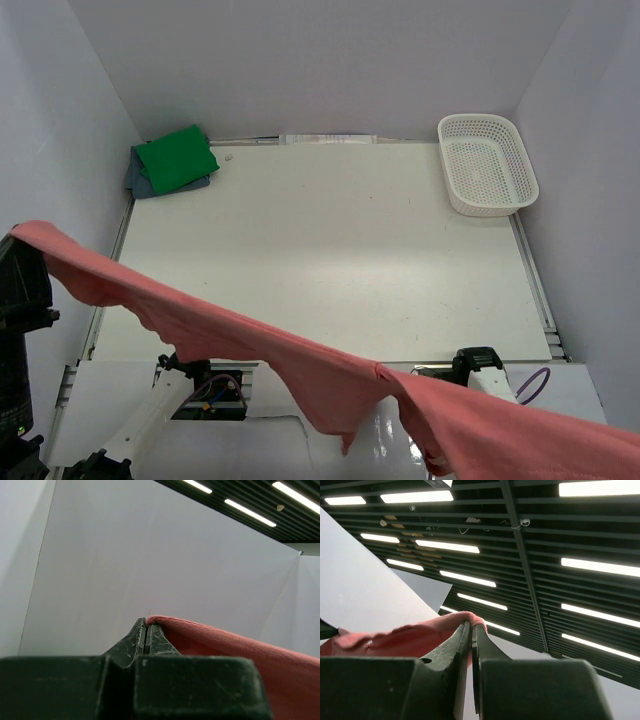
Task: Fold and stack the t-shirts
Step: Flatten out the tshirt
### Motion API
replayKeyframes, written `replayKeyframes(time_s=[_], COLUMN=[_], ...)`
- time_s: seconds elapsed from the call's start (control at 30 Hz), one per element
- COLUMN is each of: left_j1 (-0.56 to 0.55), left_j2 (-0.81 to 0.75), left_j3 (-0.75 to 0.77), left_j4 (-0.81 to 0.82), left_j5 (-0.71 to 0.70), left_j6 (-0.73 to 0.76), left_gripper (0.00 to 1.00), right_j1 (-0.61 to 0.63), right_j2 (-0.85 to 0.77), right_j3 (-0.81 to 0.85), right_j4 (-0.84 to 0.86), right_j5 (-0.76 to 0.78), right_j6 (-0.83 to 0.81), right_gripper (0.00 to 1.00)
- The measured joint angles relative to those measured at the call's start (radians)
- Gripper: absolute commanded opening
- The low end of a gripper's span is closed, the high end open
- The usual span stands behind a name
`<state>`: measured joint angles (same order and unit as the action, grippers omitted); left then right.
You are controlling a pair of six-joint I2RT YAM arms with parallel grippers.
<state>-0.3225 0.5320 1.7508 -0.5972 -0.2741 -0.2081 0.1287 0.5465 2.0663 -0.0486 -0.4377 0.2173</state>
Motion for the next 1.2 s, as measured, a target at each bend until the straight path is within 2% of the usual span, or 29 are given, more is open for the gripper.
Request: replayKeyframes(time_s=[0.33,0.47,0.57,0.73,0.97,1.2], left_j1=[0.000,0.000,0.000,0.000,0.000,0.000], left_j2=[-0.071,-0.077,-0.068,0.050,0.221,0.437], left_j3=[-0.017,-0.163,-0.336,-0.546,-0.706,-0.779], left_j4=[0.039,0.105,0.130,0.135,0.168,0.292], left_j5=[-0.009,-0.020,-0.034,-0.052,-0.081,-0.085], left_j6=[-0.007,-0.010,-0.011,-0.011,0.003,0.013], left_gripper=[0.00,0.00,0.00,0.00,0.00,0.00], right_j1=[-0.012,-0.011,-0.009,-0.008,-0.004,-0.003], right_j2=[0.000,0.022,0.022,0.069,0.188,0.243], right_j3=[0.040,-0.002,-0.164,-0.549,-0.993,-1.196], right_j4=[-0.038,-0.023,0.023,0.026,0.019,0.106], right_j5=[0.084,0.084,0.084,0.097,0.095,0.071], right_j6=[0.016,0.043,0.075,0.129,0.178,0.196], right_gripper=[0.08,0.08,0.08,0.08,0.08,0.08])
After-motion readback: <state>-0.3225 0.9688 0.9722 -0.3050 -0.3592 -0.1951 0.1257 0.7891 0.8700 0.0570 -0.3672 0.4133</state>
